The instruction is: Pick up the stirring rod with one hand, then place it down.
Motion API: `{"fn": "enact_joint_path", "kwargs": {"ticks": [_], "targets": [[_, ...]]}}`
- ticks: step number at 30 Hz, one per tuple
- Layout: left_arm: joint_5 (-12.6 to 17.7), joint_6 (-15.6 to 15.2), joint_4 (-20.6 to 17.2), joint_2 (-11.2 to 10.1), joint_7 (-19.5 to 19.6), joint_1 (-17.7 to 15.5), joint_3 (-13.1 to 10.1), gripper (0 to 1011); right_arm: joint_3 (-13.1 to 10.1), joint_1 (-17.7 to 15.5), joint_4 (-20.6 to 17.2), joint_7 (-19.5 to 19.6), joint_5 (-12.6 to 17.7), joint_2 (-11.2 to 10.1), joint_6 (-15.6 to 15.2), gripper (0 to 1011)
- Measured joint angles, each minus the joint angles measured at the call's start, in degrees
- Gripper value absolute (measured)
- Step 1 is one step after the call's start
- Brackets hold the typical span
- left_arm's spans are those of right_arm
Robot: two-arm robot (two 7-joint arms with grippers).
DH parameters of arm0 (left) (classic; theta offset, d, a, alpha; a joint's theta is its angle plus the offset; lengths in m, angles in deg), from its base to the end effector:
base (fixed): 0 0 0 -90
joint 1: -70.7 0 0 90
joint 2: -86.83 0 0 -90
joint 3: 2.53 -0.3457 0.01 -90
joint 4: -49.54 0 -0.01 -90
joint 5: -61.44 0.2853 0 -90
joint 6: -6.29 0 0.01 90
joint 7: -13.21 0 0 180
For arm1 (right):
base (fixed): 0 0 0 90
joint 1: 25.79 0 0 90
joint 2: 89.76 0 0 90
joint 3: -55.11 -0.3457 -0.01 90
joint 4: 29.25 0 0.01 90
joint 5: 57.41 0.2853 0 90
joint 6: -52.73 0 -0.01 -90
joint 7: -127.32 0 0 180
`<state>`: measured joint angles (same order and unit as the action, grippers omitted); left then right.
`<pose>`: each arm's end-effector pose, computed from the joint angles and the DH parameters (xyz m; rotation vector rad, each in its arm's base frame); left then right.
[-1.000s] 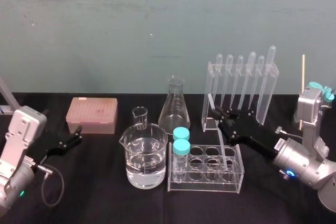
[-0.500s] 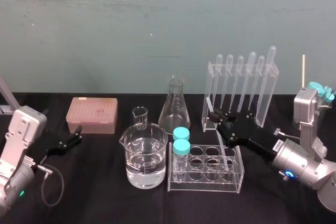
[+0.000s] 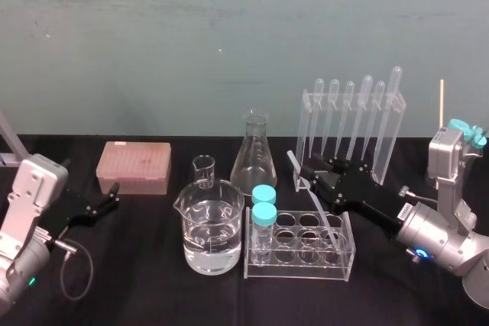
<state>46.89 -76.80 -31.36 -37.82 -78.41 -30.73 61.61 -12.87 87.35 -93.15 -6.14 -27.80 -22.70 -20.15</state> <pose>0.3449 0.1206 -0.3427 0.3045 -0.2851 1.2480 0.4218 -0.0954 -0.3451 0.0695 -0.1155 -0.6723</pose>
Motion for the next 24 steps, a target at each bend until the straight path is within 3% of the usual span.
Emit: {"fn": "enact_joint_path", "kwargs": {"ticks": [10,24], "targets": [[0.0,0.0,0.0,0.0,0.0,0.0,0.0,1000,-0.03,-0.04,0.0,0.04,0.0,0.0,0.07,615],[0.0,0.0,0.0,0.0,0.0,0.0,0.0,1000,-0.53,-0.47,-1.07,1.22,-0.06,0.0,0.54,1000]]}}
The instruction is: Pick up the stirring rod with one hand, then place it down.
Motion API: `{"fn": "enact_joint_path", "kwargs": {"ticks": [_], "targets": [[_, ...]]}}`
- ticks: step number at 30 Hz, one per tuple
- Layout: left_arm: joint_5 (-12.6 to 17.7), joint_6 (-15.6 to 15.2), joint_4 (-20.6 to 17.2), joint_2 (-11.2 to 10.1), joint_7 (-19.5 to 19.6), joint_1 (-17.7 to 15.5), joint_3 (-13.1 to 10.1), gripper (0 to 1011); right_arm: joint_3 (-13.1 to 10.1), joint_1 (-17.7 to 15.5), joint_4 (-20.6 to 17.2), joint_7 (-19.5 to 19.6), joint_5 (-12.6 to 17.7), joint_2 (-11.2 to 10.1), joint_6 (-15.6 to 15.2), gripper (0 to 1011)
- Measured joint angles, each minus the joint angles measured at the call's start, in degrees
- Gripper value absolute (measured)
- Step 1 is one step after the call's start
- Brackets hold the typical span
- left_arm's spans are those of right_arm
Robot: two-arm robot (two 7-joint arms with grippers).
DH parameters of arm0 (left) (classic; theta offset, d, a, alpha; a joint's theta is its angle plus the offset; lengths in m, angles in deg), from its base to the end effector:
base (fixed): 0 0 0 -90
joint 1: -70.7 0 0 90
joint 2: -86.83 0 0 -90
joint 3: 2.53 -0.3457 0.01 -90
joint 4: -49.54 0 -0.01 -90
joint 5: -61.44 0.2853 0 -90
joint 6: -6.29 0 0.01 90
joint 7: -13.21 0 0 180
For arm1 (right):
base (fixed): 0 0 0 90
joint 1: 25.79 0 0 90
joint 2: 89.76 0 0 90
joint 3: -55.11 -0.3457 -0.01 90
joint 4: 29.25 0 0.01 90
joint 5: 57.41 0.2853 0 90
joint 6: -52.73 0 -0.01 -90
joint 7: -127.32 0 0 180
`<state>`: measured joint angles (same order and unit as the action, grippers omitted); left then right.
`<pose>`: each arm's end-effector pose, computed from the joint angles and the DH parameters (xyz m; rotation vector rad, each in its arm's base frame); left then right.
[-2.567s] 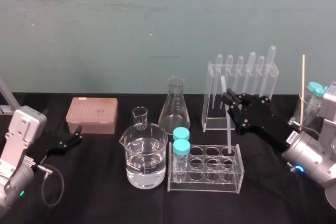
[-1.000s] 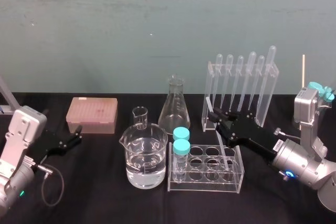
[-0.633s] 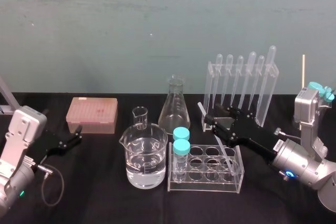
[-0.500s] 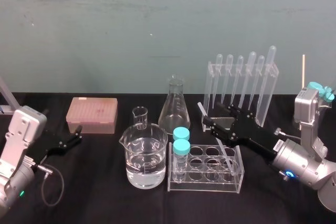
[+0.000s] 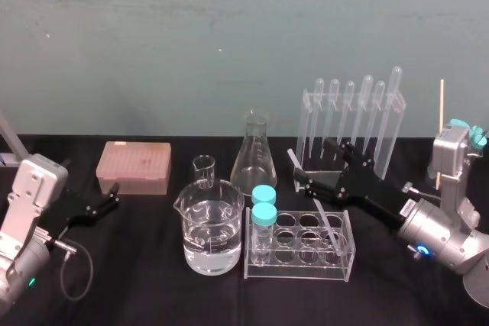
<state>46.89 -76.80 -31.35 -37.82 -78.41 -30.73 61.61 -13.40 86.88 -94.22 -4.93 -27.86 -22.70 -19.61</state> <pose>0.3449 0.1206 -0.3427 0.3046 -0.2850 1.2481 0.4200 -0.0948 -0.3425 0.0852 -0.1323 -0.6921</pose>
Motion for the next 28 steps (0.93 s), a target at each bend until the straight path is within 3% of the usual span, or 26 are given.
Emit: {"fn": "enact_joint_path", "kwargs": {"ticks": [4,6,7,10,11,14,17,21,28], "targets": [[0.0,0.0,0.0,0.0,0.0,0.0,0.0,1000,-1.7,-1.35,-3.05,3.65,0.01,0.01,-0.09,1002],[0.0,0.0,0.0,0.0,0.0,0.0,0.0,1000,-3.75,-3.18,-6.33,9.16,-1.04,0.18,-0.7,1002],[0.0,0.0,0.0,0.0,0.0,0.0,0.0,1000,-3.75,-3.18,-6.33,9.16,-1.04,0.18,-0.7,1002],[0.0,0.0,0.0,0.0,0.0,0.0,0.0,1000,-6.48,-6.15,-10.19,18.3,-3.92,0.68,-3.12,1002],[0.0,0.0,0.0,0.0,0.0,0.0,0.0,1000,-6.48,-6.15,-10.19,18.3,-3.92,0.68,-3.12,1002],[0.0,0.0,0.0,-0.01,0.0,0.0,0.0,1000,-8.57,-8.29,-12.33,25.84,-5.87,0.96,-8.65,1002],[0.0,0.0,0.0,0.0,0.0,0.0,0.0,1000,-9.75,-9.48,-13.13,29.91,-6.73,0.97,-13.83,1002],[0.0,0.0,0.0,0.0,0.0,0.0,0.0,1000,-10.78,-10.33,-13.25,31.7,-6.66,0.98,-18.84,1002],[0.0,0.0,0.0,0.0,0.0,0.0,0.0,1000,-10.75,-10.35,-13.3,31.74,-6.65,0.98,-18.47,1002]]}}
